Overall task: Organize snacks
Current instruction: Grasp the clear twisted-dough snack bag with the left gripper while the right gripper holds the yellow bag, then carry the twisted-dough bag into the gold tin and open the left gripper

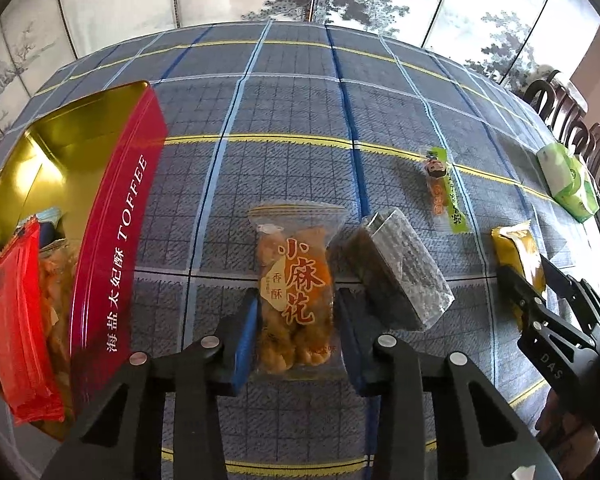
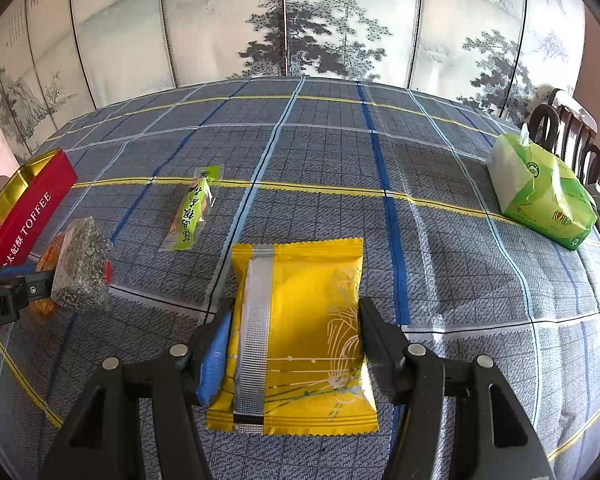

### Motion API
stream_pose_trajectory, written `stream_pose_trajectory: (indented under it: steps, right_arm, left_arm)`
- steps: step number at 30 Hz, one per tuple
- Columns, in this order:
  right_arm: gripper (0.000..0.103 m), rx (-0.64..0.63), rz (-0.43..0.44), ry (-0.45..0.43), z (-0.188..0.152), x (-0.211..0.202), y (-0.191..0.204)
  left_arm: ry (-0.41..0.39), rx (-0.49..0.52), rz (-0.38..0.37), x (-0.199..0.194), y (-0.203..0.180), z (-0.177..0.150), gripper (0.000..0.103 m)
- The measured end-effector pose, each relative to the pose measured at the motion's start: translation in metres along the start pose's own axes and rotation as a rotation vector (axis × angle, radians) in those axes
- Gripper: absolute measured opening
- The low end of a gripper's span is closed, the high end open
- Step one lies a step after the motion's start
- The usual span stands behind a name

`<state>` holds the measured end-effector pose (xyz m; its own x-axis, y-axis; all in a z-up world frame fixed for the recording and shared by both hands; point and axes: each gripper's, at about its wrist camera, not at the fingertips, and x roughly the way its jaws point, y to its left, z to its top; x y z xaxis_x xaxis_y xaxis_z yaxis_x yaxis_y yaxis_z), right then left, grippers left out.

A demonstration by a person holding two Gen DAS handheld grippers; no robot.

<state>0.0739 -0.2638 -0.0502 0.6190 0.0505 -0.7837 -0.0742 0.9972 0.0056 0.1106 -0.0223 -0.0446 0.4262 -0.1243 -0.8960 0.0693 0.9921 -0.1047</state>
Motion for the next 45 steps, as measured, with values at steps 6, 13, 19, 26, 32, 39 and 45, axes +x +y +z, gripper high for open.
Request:
stream_pose_trajectory:
  steps: [6,13,19,26,32,39,45]
  right_arm:
    - [0.062,0.0,-0.001,0.0,0.0,0.0,0.0]
    - [0.062,-0.001,-0.001,0.0,0.0,0.0,0.0]
    - [0.061,-0.001,-0.001,0.0,0.0,-0.001,0.0]
    - [0.061,-0.002,-0.003,-0.001,0.0,-0.001,0.0]
    - [0.061,-0.003,-0.003,-0.001,0.0,-0.001,0.0]
    - [0.061,-0.003,-0.003,-0.001,0.0,-0.001,0.0]
    - [0.061,-0.003,-0.004,-0.001,0.0,0.0,0.0]
  left_arm:
    - [-0.018,0.016,0.002,-0.008,-0.001,-0.001,0.033]
    - [-0.037,0.019,0.009,-0.022,0.002,-0.002,0.033]
    - [-0.064,0.017,0.013,-0.043,0.006,-0.004,0.033]
    - [-0.102,0.016,0.025,-0.073,0.016,-0.003,0.033]
    - [-0.147,-0.001,0.066,-0.099,0.043,0.002,0.033]
    - [-0.176,-0.079,0.153,-0.115,0.096,0.007,0.033]
    - [-0.153,-0.148,0.227,-0.109,0.143,0.004,0.033]
